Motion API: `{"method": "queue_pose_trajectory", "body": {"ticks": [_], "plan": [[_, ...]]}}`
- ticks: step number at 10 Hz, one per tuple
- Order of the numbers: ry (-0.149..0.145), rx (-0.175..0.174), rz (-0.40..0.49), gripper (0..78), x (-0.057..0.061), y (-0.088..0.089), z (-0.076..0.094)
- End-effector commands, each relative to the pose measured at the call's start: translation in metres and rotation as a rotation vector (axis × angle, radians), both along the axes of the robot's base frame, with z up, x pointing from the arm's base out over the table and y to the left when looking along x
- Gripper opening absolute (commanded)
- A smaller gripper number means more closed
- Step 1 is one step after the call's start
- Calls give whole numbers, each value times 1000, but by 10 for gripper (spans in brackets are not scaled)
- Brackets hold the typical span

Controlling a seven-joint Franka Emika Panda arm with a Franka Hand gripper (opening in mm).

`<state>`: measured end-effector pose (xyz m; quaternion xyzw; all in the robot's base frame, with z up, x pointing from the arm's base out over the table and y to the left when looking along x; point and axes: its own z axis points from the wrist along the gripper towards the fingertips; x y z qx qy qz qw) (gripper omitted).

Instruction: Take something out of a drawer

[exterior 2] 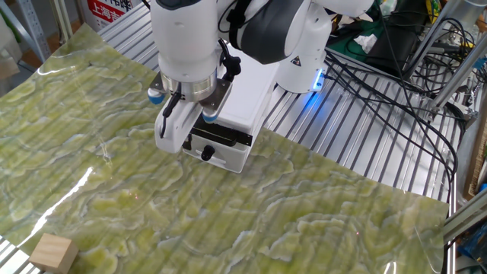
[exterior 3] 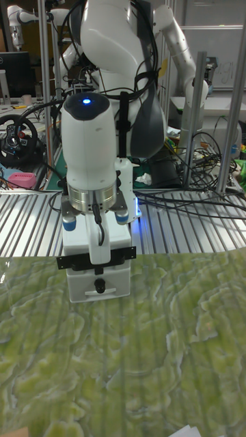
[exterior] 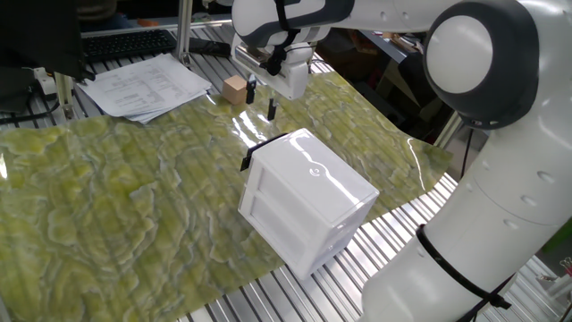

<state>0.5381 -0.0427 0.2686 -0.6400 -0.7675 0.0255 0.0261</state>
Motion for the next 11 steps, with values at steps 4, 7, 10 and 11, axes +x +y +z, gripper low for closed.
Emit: {"method": "queue_pose_trajectory", "body": {"ticks": [4, 7, 10, 11], "plan": [[11, -9, 2, 774, 1, 0, 1], [13, 35, 33, 774, 12, -9, -14], [12, 36, 49, 774, 12, -9, -14], [13, 44, 48, 774, 11, -8, -14]]}}
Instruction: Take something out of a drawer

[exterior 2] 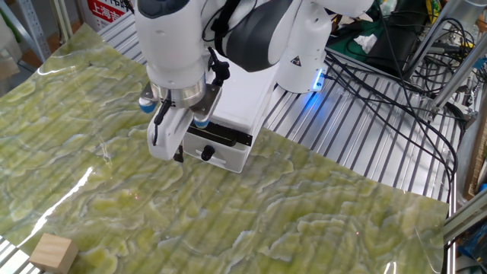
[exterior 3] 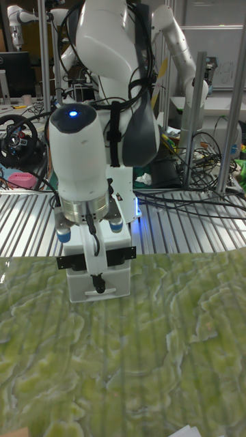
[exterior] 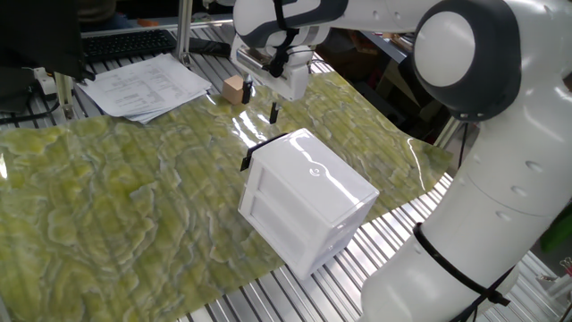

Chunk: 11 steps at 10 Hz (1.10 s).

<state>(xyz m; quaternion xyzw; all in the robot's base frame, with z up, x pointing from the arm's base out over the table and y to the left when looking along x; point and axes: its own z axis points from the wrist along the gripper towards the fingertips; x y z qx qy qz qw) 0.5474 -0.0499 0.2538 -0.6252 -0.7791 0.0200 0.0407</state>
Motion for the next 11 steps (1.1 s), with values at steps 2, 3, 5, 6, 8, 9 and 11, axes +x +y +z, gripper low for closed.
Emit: {"method": "queue_pose_trajectory", "body": {"ticks": [2, 3, 5, 6, 8, 9, 11], "plan": [[-3, 14, 17, 774, 1, 1, -1], [-1, 16, 21, 774, 2, 2, -2], [6, 4, 67, 774, 4, 7, -8], [7, -9, 133, 774, 3, 11, -12], [32, -19, 162, 774, 1, 12, -14], [44, -23, 115, 774, 1, 12, -14], [52, -44, 60, 774, -1, 12, -16]]}}
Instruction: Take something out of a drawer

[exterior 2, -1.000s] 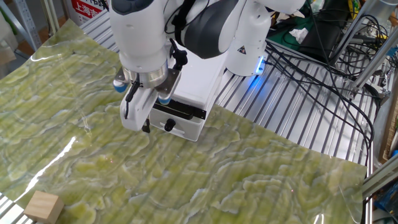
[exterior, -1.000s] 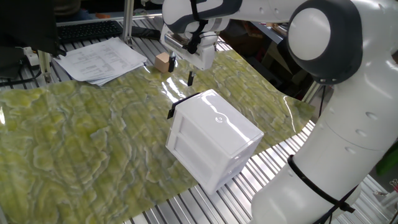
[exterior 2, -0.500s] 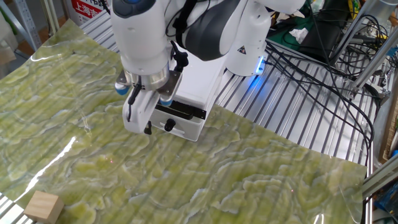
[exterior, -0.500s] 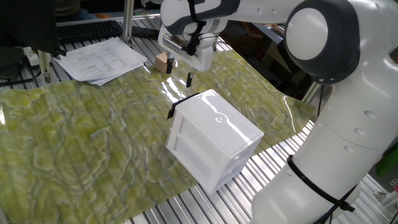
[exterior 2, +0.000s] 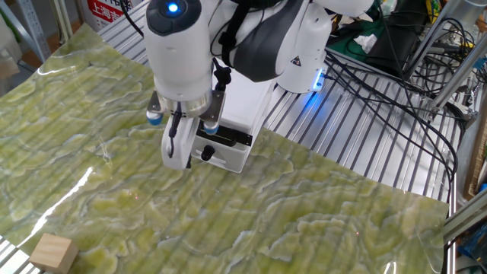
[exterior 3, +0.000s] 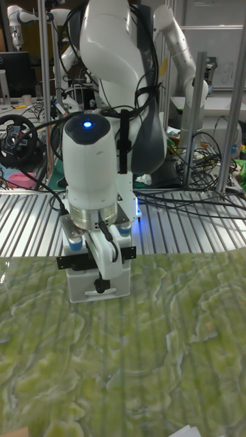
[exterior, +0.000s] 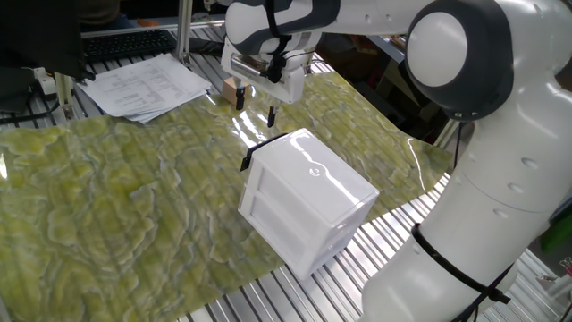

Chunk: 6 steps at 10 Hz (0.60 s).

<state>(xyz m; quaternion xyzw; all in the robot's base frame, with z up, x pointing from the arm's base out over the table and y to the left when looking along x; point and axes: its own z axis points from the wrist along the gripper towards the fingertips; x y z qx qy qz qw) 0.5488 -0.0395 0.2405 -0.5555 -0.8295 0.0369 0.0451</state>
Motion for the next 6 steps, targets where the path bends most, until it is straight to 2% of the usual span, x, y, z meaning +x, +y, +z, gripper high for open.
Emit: {"method": "queue_pose_trajectory", "body": {"ticks": [1, 6], "plan": [[21, -35, -120, 774, -4, 3, -4], [22, -38, -130, 774, -9, 5, -8]]}}
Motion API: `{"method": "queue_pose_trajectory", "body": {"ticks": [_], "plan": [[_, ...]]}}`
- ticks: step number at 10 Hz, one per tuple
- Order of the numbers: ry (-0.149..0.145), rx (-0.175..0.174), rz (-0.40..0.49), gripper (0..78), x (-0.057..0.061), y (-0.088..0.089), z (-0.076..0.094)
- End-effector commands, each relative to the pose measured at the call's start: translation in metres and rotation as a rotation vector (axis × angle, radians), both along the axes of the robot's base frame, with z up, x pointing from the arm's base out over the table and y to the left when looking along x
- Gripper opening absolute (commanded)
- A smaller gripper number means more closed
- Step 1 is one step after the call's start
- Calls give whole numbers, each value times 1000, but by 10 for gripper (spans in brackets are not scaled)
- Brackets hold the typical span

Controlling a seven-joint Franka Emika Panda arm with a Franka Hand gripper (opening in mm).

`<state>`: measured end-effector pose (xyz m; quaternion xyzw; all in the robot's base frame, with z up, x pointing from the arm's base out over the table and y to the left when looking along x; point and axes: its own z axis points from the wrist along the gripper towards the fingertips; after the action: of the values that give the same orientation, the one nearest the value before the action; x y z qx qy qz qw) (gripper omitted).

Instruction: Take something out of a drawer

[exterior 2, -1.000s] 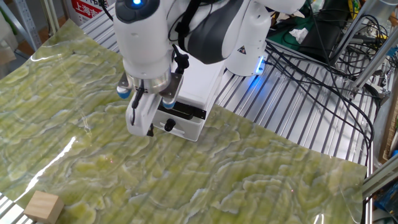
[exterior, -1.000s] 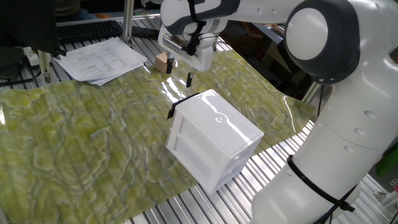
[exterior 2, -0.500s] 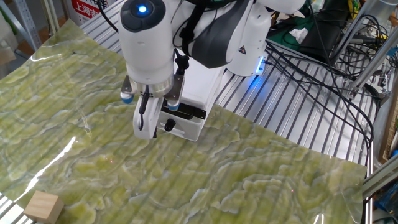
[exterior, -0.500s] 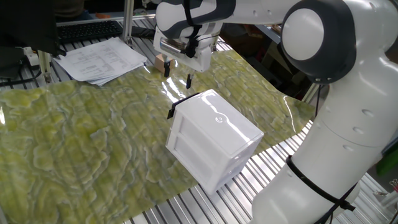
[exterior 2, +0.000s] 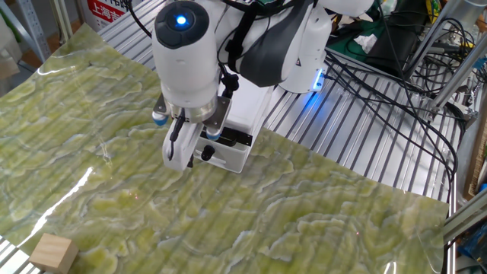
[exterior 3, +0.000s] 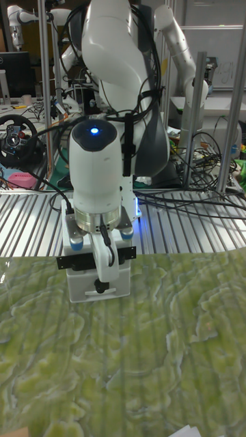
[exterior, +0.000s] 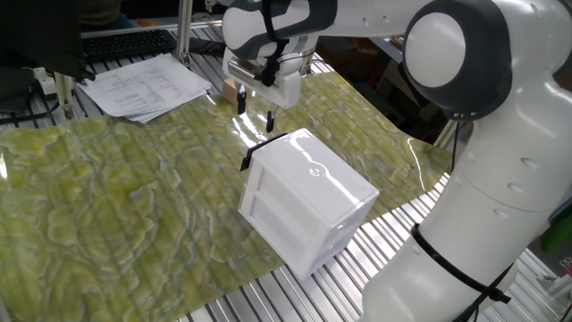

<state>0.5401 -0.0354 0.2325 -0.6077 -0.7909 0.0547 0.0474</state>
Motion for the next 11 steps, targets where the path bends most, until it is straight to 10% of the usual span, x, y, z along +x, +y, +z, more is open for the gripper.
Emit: {"method": "queue_pose_trajectory", "body": {"ticks": [1, 11], "plan": [[5, -8, -1, 774, -3, 2, -2], [10, -9, 6, 774, -16, 5, -13]]}}
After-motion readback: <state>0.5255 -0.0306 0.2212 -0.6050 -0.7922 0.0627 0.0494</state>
